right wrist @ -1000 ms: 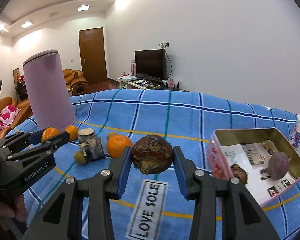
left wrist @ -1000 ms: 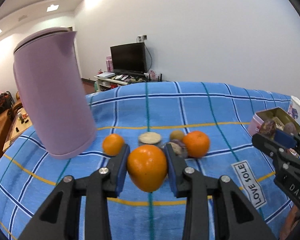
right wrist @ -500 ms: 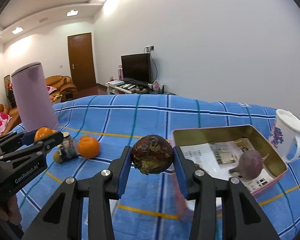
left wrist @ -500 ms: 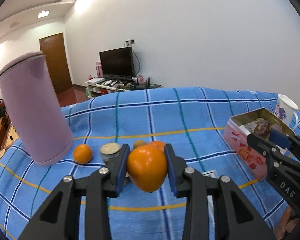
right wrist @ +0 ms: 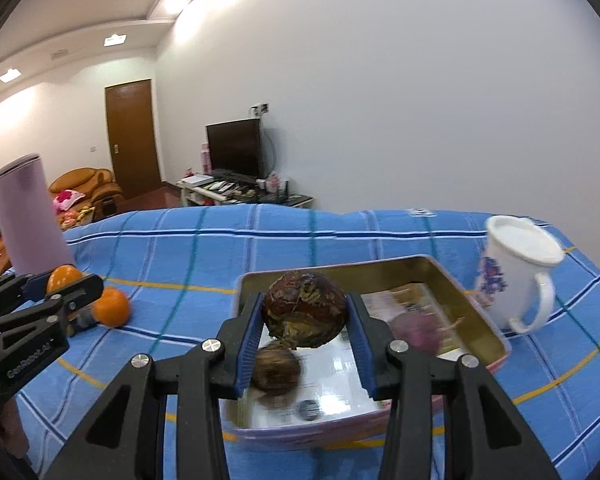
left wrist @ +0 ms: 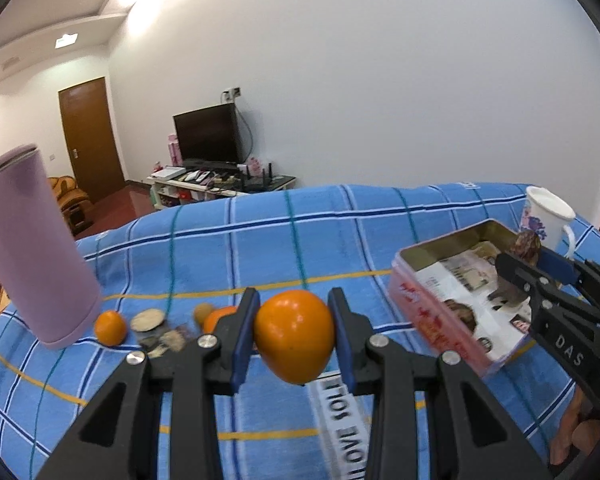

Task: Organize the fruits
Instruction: 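Carry the mangosteen and orange into the pink tin with both tools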

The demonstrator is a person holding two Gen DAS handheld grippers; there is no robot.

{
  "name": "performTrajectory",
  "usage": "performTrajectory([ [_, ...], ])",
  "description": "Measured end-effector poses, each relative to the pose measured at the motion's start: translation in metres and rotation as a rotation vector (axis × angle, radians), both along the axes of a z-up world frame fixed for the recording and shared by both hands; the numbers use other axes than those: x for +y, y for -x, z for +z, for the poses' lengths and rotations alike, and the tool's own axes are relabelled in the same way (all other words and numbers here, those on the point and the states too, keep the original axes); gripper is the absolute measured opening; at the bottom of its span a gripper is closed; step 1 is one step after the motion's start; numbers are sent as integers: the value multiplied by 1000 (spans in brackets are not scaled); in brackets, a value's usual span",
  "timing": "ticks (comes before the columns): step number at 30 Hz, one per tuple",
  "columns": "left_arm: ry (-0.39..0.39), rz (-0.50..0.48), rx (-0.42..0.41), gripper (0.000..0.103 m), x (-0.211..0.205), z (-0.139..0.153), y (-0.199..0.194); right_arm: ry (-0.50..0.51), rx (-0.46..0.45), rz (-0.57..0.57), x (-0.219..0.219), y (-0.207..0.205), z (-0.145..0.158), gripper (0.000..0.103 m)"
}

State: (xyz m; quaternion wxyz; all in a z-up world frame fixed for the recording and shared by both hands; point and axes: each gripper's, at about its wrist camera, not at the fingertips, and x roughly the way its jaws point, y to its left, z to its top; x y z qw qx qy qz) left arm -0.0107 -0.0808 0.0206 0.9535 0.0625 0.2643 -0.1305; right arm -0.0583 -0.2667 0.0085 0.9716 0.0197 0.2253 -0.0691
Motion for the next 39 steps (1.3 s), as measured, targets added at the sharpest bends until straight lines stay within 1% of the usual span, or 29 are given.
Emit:
performTrajectory([
  [5, 4, -41, -8, 37, -28, 4, 1, -8, -11, -77, -37, 3, 3, 43],
  [10, 10, -76, -5, 37, -61, 4, -1, 1, -3, -141, -72, 3, 2, 43],
  [18, 20, -118, 4, 37, -106, 2, -8, 42, 6, -193, -105, -5, 2, 43],
  [22, 26, -128, 20, 37, -125, -3, -16, 36, 38, -188, -113, -17, -4, 43],
  [25, 33, -127, 35, 37, -137, -7, -22, 36, 64, -162, -113, -27, -8, 43],
  [28, 16, -115, 45, 37, -147, -13, -28, 44, 84, -144, -112, -35, -10, 43],
  [32, -6, -101, 78, 37, -155, -25, -33, 37, 99, -129, -116, -49, -11, 43],
  [35, -22, -91, 110, 37, -161, -33, -38, 19, 127, -102, -116, -60, -14, 43],
  [39, -26, -79, 134, 37, -162, -37, -43, 37, 174, -77, -110, -72, -20, 44],
])
